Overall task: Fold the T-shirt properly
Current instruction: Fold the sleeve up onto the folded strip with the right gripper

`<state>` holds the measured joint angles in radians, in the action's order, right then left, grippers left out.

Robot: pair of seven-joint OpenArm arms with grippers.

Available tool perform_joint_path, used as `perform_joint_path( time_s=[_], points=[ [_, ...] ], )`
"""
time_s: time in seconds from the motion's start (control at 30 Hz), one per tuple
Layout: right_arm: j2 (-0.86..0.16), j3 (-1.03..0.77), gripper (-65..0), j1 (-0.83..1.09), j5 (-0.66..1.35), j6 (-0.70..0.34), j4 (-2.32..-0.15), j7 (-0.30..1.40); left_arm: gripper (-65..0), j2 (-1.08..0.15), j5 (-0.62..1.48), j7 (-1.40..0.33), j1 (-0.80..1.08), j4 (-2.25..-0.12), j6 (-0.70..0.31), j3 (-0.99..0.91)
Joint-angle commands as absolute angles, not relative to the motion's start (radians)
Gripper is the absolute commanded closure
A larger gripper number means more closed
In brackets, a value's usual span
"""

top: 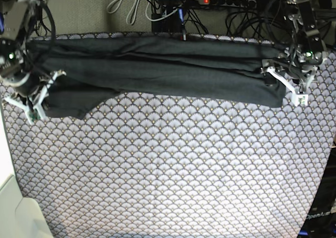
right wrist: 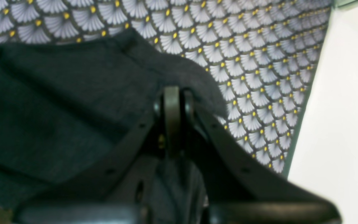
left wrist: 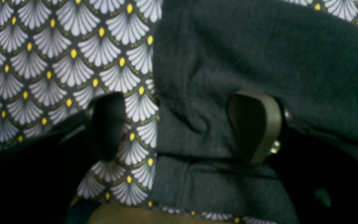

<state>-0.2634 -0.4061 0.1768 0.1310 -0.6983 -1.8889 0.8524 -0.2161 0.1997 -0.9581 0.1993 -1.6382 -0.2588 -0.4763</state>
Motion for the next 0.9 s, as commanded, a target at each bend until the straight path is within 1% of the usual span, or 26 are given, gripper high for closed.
perform_joint_path(
  time_s=[0.0,0.1,0.27,0.5,0.87],
  points=[
    [-0.265,-0.415,0.0,0.194,0.134,-0.698,-1.922,0.842,-54.2,-0.229,0.203,-0.940,0.189,-1.653,-0.259,-0.481],
    [-0.243,-0.437,0.0,0.255,0.134,-0.698,-1.965,0.835,-54.2,-0.229,0.206,-0.940,0.186,-1.653,-0.260,-0.481],
    [-0.206,-0.483,0.0,0.323,0.134,-0.698,-1.975,0.832,-54.3,-0.229,0.208,-0.938,0.183,-1.653,-0.260,-0.481],
    [-0.194,-0.529,0.0,0.400,0.134,-0.698,-1.992,0.831,-54.3,-0.231,0.209,-0.938,0.183,-1.653,-0.260,-0.481],
    [-0.148,-0.529,0.0,0.452,0.134,-0.698,-1.986,0.829,-54.3,-0.232,0.213,-0.938,0.182,-1.653,-0.260,-0.481]
  ],
)
